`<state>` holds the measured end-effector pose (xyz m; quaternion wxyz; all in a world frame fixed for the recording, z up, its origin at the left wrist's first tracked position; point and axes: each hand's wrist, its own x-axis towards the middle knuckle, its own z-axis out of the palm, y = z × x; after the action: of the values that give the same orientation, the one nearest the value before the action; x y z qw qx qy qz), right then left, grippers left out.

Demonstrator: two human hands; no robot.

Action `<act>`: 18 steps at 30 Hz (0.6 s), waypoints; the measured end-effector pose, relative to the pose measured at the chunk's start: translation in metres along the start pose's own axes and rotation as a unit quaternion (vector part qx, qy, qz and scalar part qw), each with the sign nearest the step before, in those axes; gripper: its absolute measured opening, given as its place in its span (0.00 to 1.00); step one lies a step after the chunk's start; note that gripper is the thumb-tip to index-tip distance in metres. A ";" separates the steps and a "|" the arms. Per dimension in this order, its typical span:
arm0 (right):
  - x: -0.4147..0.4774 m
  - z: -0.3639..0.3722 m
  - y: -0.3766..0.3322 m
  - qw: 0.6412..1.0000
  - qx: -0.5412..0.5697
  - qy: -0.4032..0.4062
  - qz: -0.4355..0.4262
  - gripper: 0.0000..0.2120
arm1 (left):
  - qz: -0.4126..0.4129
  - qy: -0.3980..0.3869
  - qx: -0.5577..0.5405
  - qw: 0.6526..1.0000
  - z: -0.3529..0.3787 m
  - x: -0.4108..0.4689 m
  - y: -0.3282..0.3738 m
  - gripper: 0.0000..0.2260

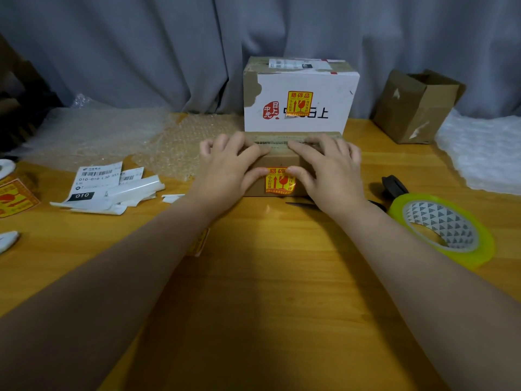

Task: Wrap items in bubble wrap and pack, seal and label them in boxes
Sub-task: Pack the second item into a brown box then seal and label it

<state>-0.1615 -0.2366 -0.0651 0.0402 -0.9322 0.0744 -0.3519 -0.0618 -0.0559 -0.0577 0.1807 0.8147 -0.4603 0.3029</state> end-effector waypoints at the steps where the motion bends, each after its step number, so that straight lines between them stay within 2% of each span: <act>1: -0.001 0.001 0.000 1.000 -0.011 0.001 0.001 0.23 | 0.001 -0.003 0.005 1.000 0.000 0.000 -0.001 0.20; 6: -0.002 0.005 0.000 0.995 -0.089 -0.028 -0.024 0.36 | -0.031 -0.020 0.053 0.998 0.006 0.001 0.010 0.27; 12: -0.001 0.002 -0.004 0.991 -0.122 -0.039 -0.027 0.42 | 0.023 -0.042 0.116 0.992 0.011 -0.003 0.004 0.36; 14: -0.001 0.001 -0.005 0.991 -0.127 -0.040 -0.023 0.42 | 0.012 -0.048 0.119 0.992 0.007 0.000 0.008 0.35; 18: 0.001 -0.003 -0.006 0.995 -0.087 -0.054 -0.009 0.35 | -0.004 -0.030 0.091 0.995 -0.001 0.008 0.013 0.24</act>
<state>-0.1617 -0.2306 -0.0612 -0.0403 -0.9504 0.0946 -0.2937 -0.0700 -0.0669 -0.0516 0.0933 0.8384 -0.4326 0.3181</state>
